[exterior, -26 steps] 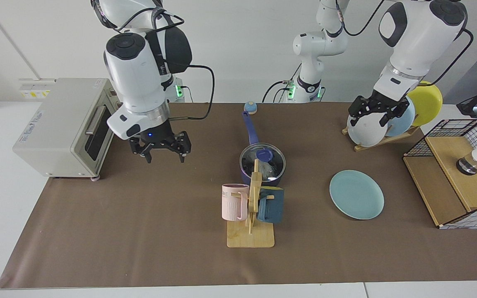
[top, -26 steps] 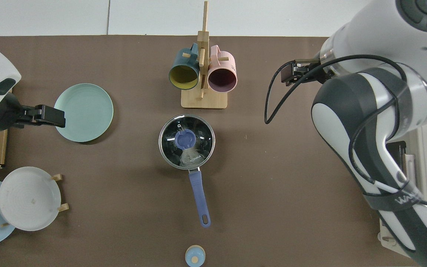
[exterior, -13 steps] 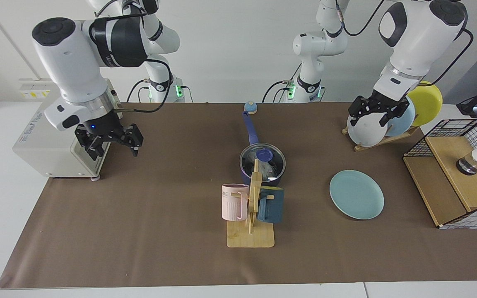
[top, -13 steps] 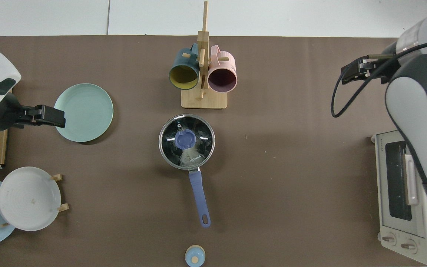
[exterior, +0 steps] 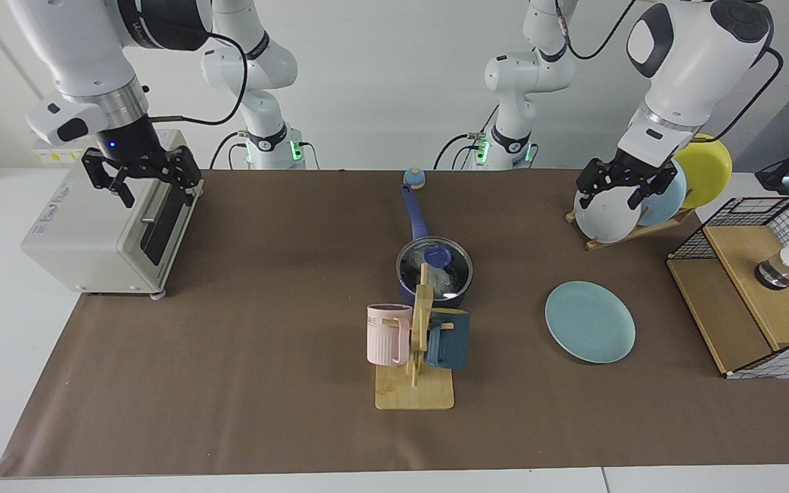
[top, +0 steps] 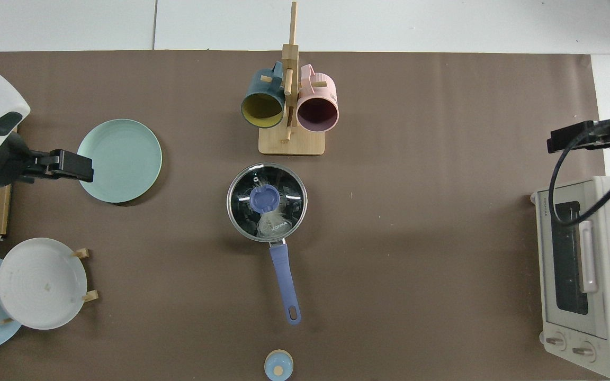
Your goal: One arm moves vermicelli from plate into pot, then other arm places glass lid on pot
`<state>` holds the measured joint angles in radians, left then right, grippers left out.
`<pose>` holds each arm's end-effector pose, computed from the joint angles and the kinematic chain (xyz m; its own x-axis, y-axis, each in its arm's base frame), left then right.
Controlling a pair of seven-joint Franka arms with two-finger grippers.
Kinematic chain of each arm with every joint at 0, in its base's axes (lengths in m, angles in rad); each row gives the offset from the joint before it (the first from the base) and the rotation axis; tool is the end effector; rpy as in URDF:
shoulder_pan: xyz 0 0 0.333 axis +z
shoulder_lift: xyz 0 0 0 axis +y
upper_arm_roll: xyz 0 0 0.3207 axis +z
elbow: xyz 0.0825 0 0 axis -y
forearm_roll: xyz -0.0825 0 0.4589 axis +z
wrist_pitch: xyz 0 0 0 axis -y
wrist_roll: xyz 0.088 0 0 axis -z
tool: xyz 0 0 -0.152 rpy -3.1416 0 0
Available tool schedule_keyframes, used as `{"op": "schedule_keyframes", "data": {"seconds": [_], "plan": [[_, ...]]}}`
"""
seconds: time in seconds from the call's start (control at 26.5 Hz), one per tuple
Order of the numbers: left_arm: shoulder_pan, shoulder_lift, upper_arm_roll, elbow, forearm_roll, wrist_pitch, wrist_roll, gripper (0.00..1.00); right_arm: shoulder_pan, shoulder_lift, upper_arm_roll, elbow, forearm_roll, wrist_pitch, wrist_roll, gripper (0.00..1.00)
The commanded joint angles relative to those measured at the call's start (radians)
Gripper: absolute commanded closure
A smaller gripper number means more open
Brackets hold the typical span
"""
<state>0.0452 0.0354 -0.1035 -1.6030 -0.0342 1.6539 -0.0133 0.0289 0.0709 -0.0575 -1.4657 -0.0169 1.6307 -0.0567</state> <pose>0.6462 -0.0418 0.5515 0.9990 -0.0420 0.0151 -0.0426 -0.9984 0.0380 0.6624 -0.0202 0.6022 0.9952 0.0297 0.0927 0.0274 -0.9993 0.0263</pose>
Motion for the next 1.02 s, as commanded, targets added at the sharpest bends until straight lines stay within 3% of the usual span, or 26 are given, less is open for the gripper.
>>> {"op": "schedule_keyframes", "data": {"seconds": [0.0, 0.98], "plan": [[0.002, -0.014, 0.001, -0.006, 0.005, 0.003, 0.004, 0.0, -0.012, -0.138, -0.001, -0.177, 0.028, 0.057, -0.031, 0.0], [-0.001, -0.014, 0.002, -0.006, 0.007, 0.003, 0.004, 0.0, -0.017, -0.158, -0.018, -0.171, 0.029, -0.081, 0.005, 0.0]]}}
